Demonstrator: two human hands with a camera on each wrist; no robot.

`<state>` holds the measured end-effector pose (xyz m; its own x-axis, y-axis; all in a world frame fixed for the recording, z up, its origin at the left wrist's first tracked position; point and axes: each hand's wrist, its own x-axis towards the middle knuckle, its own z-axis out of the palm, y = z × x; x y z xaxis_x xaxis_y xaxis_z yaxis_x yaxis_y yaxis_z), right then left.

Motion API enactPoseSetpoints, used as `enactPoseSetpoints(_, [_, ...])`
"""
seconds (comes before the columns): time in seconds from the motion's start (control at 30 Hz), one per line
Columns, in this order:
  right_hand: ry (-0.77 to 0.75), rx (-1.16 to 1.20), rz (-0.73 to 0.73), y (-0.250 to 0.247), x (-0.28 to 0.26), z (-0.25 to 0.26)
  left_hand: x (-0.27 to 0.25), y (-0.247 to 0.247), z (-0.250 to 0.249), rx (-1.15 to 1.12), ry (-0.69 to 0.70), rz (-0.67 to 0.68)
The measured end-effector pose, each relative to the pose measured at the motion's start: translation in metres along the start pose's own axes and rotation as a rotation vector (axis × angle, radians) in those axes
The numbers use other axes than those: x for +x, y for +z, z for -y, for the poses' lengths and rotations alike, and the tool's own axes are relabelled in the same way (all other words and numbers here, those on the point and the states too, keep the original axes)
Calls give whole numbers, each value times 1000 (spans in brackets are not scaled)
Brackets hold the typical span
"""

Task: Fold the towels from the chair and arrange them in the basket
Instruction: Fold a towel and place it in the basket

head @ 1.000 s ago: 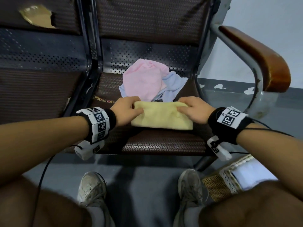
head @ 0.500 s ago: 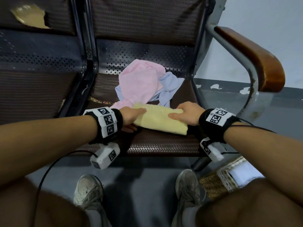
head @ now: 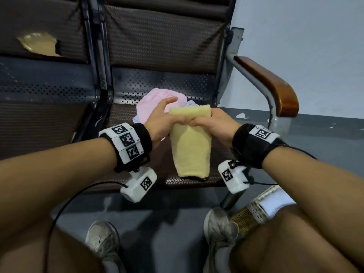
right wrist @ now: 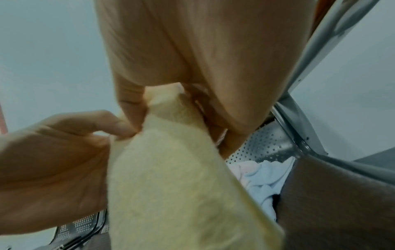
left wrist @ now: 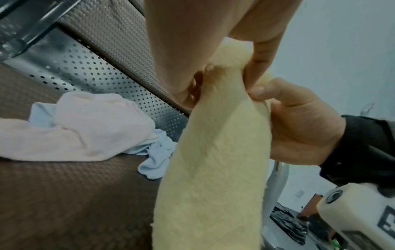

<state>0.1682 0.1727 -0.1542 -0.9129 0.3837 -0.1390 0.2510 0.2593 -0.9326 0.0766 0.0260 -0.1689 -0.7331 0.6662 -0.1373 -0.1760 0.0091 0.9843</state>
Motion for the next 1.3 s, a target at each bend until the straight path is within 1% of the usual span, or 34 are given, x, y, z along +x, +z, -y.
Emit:
enactPoseSetpoints(0.07, [19, 28, -57, -10, -11, 4, -5, 6, 0, 35, -31, 8])
enactPoseSetpoints(0.1, [29, 76, -74, -18, -17, 4, -9, 9, 4, 88, -55, 39])
enactPoseSetpoints(0.13, [43, 146, -89, -26, -23, 3, -14, 15, 10, 158, -78, 94])
enactPoseSetpoints(0.2, [88, 275, -119, -47, -34, -3, -21, 32, 25, 271, -115, 266])
enactPoseSetpoints(0.23, [120, 317, -126, -59, -41, -8, -24, 42, 31, 296, -132, 341])
enactPoseSetpoints(0.27, [155, 340, -124, -72, -49, -14, -24, 53, 37, 310, -142, 387])
enactPoseSetpoints(0.33, [224, 329, -127, -101, -70, -31, -22, 81, 48, 361, -169, 436])
enactPoseSetpoints(0.4, [297, 281, -183, -135, -94, -50, -20, 116, 60, 410, -202, 458])
enactPoseSetpoints(0.53, [454, 168, -313, -201, -139, -99, -24, 197, 97, 367, -257, 558])
enactPoseSetpoints(0.63, [566, 129, -378, -232, -167, -151, -32, 249, 135, 495, -210, 550])
enactPoseSetpoints(0.73, [646, 146, -453, -245, -185, -205, -38, 288, 175, 637, -152, 545])
enactPoseSetpoints(0.8, [671, 154, -487, -248, -190, -240, -38, 305, 195, 698, -114, 524])
enactPoseSetpoints(0.87, [678, 133, -519, -247, -190, -267, -34, 316, 211, 737, -113, 502])
enactPoseSetpoints(0.97, [680, 87, -510, -245, -185, -299, -25, 327, 227, 857, -118, 501])
enactPoseSetpoints(1.03, [682, 12, -496, -244, -179, -314, -18, 332, 234, 1017, -110, 508])
enactPoseSetpoints(1.1, [714, -161, -438, -241, -173, -321, -13, 337, 238, 1132, -128, 521])
enactPoseSetpoints(1.17, [722, -339, -389, -240, -167, -325, -11, 341, 239, 1184, -164, 530])
enactPoseSetpoints(1.23, [727, -419, -334, -241, -161, -322, -11, 344, 238, 1200, -188, 541])
enactPoseSetpoints(1.3, [709, -493, -287, -242, -157, -309, -11, 341, 231, 1202, -187, 569])
